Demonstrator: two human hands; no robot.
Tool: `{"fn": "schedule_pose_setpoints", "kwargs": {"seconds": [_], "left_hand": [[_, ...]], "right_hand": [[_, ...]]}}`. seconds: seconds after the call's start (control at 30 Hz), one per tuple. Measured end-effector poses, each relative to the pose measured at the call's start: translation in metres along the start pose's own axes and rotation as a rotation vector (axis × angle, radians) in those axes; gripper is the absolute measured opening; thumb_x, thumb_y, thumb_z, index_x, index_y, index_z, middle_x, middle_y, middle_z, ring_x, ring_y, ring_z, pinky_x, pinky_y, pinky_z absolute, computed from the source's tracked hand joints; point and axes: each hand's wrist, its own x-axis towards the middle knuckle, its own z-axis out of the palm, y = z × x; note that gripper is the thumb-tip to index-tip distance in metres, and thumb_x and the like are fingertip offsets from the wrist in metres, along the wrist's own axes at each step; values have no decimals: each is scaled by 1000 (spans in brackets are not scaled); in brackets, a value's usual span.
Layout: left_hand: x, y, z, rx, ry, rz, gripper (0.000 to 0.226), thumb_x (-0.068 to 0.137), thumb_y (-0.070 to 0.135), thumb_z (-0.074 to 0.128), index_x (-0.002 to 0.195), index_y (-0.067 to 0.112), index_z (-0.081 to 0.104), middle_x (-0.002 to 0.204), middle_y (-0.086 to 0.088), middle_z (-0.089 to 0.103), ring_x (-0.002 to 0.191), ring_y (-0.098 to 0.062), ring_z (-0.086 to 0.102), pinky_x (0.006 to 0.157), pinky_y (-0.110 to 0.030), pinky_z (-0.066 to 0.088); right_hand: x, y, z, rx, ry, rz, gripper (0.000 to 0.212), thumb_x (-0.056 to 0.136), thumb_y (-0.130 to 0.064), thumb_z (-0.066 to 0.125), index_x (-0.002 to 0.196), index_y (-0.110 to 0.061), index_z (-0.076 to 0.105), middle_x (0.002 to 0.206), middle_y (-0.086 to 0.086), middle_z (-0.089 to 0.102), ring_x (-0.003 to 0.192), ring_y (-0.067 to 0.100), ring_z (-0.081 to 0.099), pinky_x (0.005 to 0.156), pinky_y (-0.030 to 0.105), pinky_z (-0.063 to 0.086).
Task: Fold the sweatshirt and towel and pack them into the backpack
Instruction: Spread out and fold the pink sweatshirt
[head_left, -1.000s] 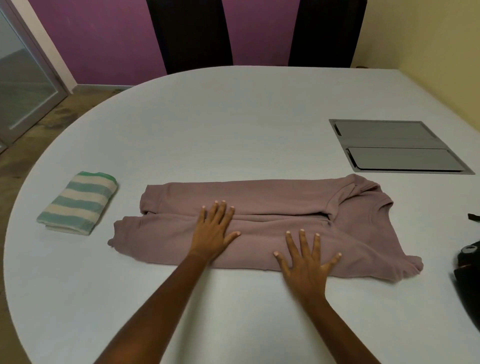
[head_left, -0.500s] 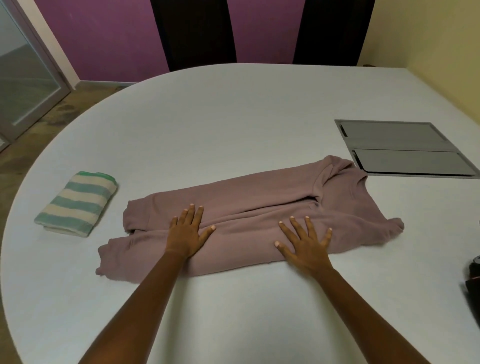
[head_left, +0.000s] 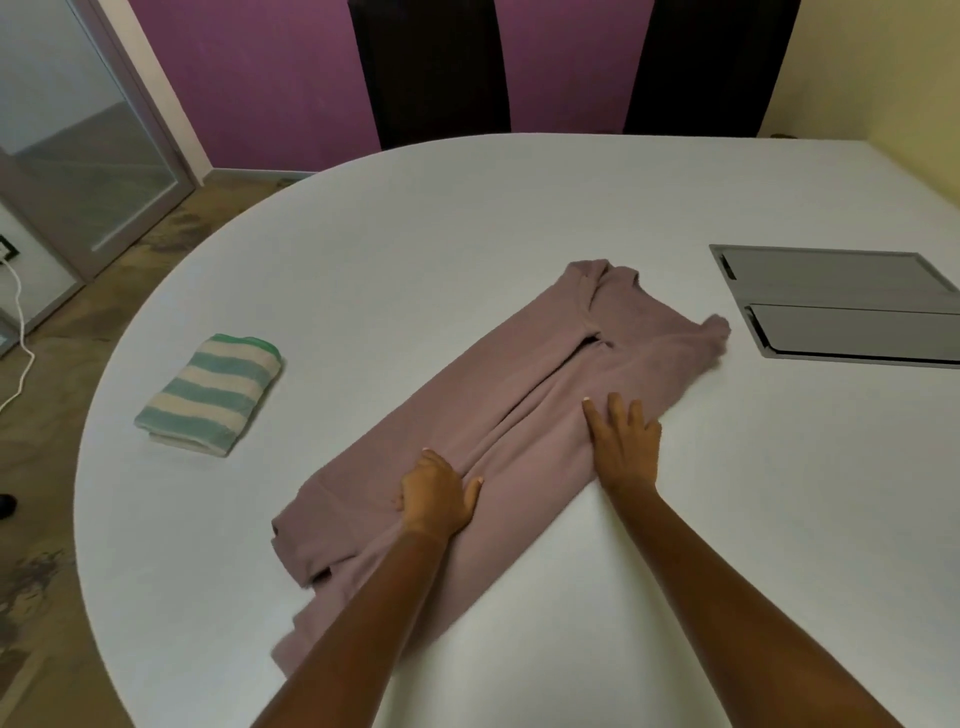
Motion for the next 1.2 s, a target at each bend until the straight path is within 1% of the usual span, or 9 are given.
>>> {"fn": "schedule_pose_setpoints", "kwargs": {"seconds": [0.07,0.3,0.4,0.5,0.6,0.73,0.9,1.03,1.2], "left_hand": [[-7,14,-3,-18,-62,0,72,99,46,18,139,-13,24,141,-28,38,103,-36,61,81,-39,54],[-19,59,-17,-93,-188,-58,70,101,42,14,136,-16,31,145,-34,26,98,-42,64,47,-32,44],[-16,74,-12,-117,-111,-3,65,102,39,15,133,-12,39,143,-33,33,114,-37,58,78,-34,54],[-18,90,-15,-279,-99,63,53,103,29,22,138,-10,33,142,-29,37,124,-35,49,100,-36,42],[-30,101,-16,-538,-62,180,55,101,20,29,146,-5,12,132,-25,50,118,-35,51,97,-38,41],[-50,104,2,-781,-40,466,51,100,19,32,148,9,18,138,-19,47,122,-30,49,102,-30,36],[-75,88,19,-787,86,695,43,99,25,39,140,11,38,125,-11,48,111,-20,49,91,-15,31],[-104,78,36,-743,227,720,53,97,47,27,131,13,50,123,-5,56,109,-16,53,95,-20,39],[-132,66,64,-566,269,710,61,92,60,20,134,21,41,128,1,58,119,-9,43,107,-26,29]], "right_hand": [[-8,1,4,105,4,-5,48,80,2,55,125,-14,54,114,20,49,89,40,56,69,41,52],[-65,3,23,407,-45,51,46,98,-23,36,142,-11,31,147,15,29,129,32,36,103,40,36],[-74,6,24,432,-89,73,50,99,-29,34,144,-10,26,152,14,20,139,29,25,110,38,28],[-82,12,19,466,-103,119,53,98,-35,33,145,-13,23,155,11,15,143,29,13,114,40,21],[-91,17,14,368,-141,141,58,96,-49,24,145,-17,26,156,8,12,144,27,7,115,45,12],[-110,27,11,248,-154,144,105,59,-66,-8,146,-17,21,156,9,12,144,25,9,116,45,5],[-141,41,12,245,-95,131,85,74,-53,16,145,-7,25,152,16,22,142,29,19,116,43,8],[-166,37,14,228,-129,127,84,73,-48,25,145,-6,20,153,17,21,143,31,16,113,42,-2],[-184,29,18,145,-91,191,74,65,-42,33,124,-1,54,119,21,62,107,38,61,86,56,45]]}}
